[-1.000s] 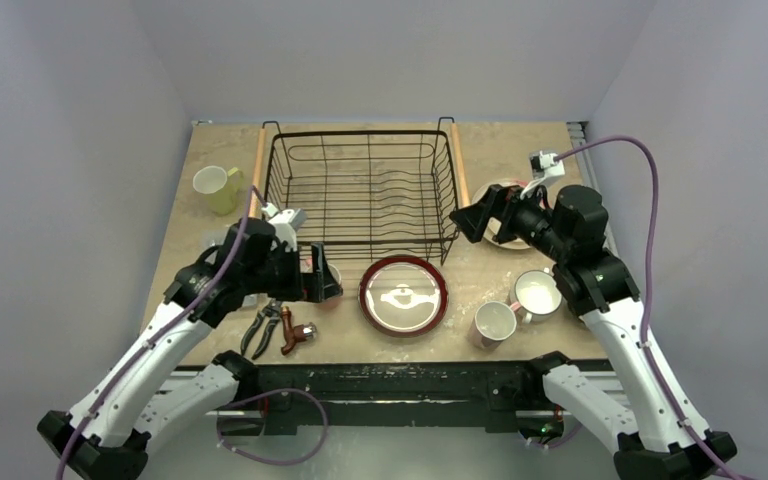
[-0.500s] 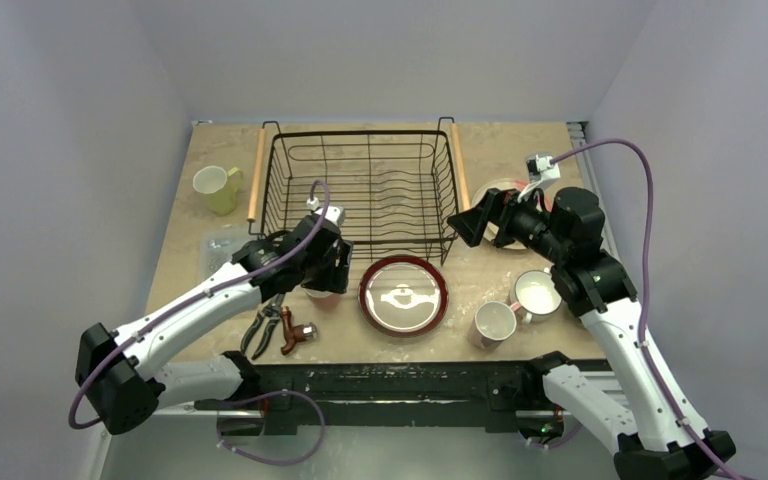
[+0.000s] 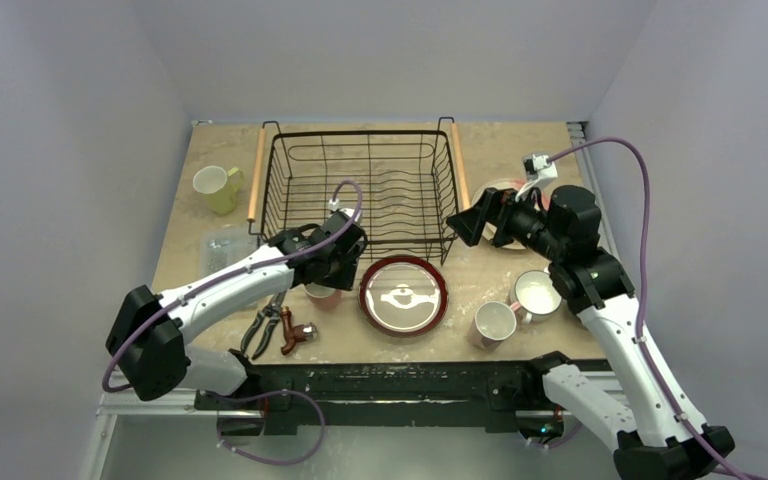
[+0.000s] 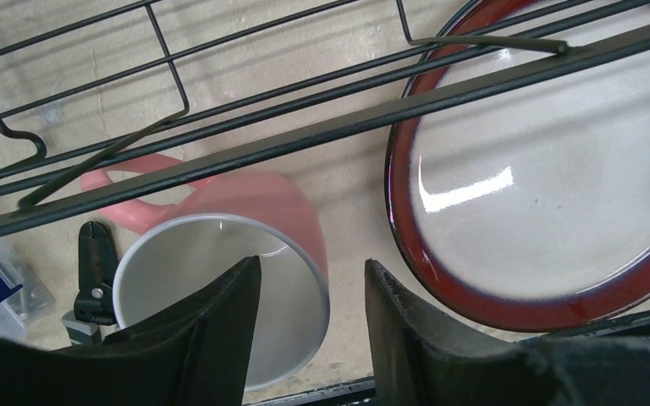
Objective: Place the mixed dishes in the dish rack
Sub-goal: Pick up the cup at the center of the board.
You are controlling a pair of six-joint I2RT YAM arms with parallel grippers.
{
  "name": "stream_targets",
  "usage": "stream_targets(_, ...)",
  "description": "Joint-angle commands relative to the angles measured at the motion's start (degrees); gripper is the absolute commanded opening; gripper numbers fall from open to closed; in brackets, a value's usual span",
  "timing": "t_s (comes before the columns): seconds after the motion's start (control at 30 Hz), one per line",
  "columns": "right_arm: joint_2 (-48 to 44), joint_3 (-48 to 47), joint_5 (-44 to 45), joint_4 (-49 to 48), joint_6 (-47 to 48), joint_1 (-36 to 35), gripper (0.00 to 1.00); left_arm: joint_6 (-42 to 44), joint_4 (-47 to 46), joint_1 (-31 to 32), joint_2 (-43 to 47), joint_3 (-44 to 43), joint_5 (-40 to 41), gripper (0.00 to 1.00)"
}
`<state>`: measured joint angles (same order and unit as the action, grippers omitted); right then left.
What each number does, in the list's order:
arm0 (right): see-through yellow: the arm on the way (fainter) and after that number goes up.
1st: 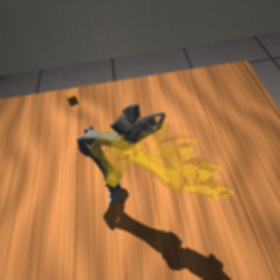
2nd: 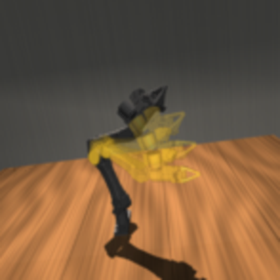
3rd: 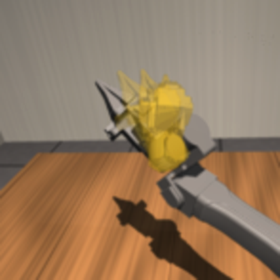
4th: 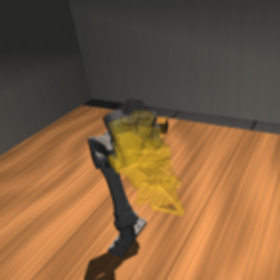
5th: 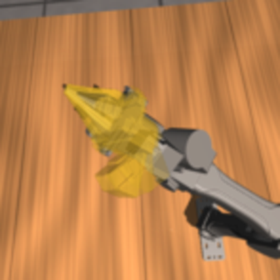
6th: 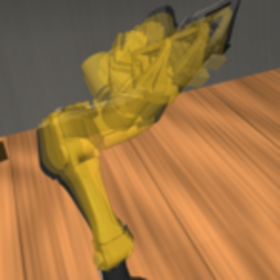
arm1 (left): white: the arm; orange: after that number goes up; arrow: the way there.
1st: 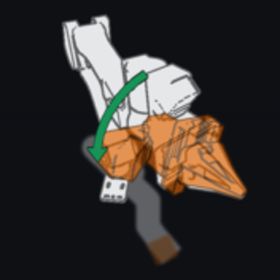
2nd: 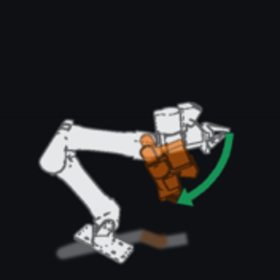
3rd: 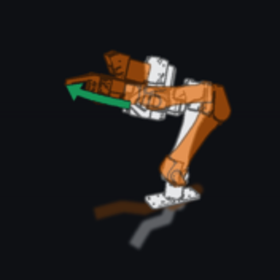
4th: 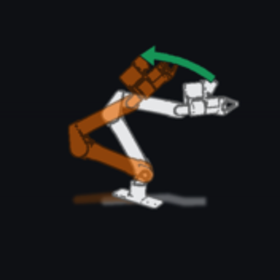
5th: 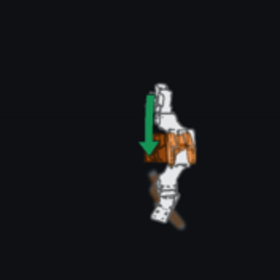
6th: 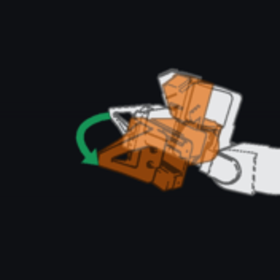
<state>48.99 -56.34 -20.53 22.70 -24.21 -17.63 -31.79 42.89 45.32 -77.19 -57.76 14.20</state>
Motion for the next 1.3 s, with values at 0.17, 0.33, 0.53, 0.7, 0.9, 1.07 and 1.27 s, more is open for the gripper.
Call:
stream_targets(0.17,0.1,0.1,0.3,-0.6,0.3,-0.1,0.99,-0.1,0.3,2.6,-3.7,-2.3,4.9,0.39)
stream_targets(0.33,0.1,1.1,0.5,-0.8,0.1,-0.1,0.99,-0.9,2.5,4.4,-4.8,-2.2,8.2,0.32)
stream_targets(0.53,0.6,1.4,0.5,-0.9,-0.2,-0.1,0.99,-2.1,5.0,5.6,-5.8,-2.2,10.1,0.19)
stream_targets(0.7,0.2,2.1,0.4,-1.1,-0.5,-0.1,0.99,-2.8,5.6,6.2,-4.5,-1.4,9.8,0.07)
stream_targets(0.9,-0.2,3.1,0.0,-1.8,-1.4,-0.1,0.99,-3.4,6.9,6.4,-1.9,-0.6,8.0,0.00)
stream_targets(1.07,-0.4,3.2,-0.5,-1.6,-1.4,-0.1,0.99,-4.1,10.0,6.7,7.5,-1.4,5.2,0.00)
stream_targets(1.27,0.4,4.6,-3.3,-4.2,-2.6,-0.1,0.99,-3.8,5.0,6.7,20.9,-1.5,-3.8,0.00)
